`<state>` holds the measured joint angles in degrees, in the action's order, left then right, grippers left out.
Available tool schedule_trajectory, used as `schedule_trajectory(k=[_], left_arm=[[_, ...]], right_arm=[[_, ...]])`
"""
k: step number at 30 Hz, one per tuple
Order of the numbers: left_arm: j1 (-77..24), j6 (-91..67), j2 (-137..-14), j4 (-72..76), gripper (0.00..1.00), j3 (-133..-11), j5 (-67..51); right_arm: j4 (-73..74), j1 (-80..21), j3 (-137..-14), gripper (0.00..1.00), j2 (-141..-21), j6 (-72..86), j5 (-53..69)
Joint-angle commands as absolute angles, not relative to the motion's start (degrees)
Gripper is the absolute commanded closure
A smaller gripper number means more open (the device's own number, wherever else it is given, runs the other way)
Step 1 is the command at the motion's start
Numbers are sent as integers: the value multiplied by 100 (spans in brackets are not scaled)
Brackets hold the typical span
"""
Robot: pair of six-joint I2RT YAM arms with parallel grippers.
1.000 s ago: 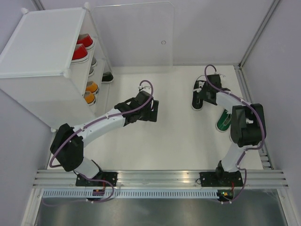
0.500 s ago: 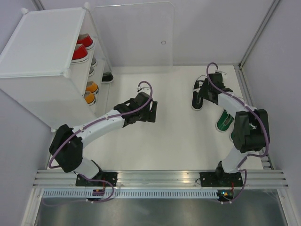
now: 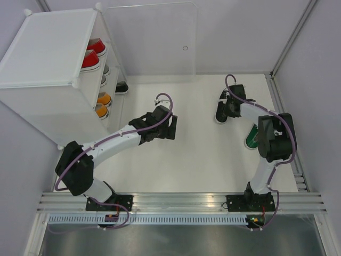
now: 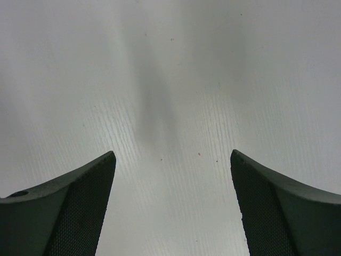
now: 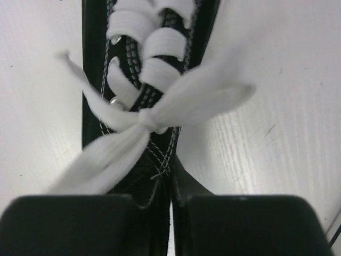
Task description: Place and organize the shoes in the shoe cabinet
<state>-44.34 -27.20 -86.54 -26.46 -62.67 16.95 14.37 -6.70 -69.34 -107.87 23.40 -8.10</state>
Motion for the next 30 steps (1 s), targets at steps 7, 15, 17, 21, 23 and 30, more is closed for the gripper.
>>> schedule_trajectory(k=[7, 15, 17, 21, 23, 30], left_arm=[[-4141, -2452, -7849, -2549, 9, -5793, 1925], [-3736, -2470, -7024, -2575, 10, -5213, 1697], [-3665, -2435, -6926, -2575, 10, -5133, 1635], [-3656, -2312, -6794, -2575, 10, -5062, 1477], [-3656, -2215, -6820, -2575, 9, -5089, 1319], [-3656, -2074, -7083, -2461, 9, -5396, 827]], right_arm=[[1310, -2231, -7856, 99, -10889, 1012, -177], [2047, -3575, -9640, 99, -12101, -219, 299], [2257, -3717, -10174, 98, -12504, -439, 447], [2733, -3955, -11047, 80, -13007, -597, 405], [2943, -3981, -11266, 68, -12947, -606, 387], [2602, -3990, -10048, 20, -11226, -370, -358]])
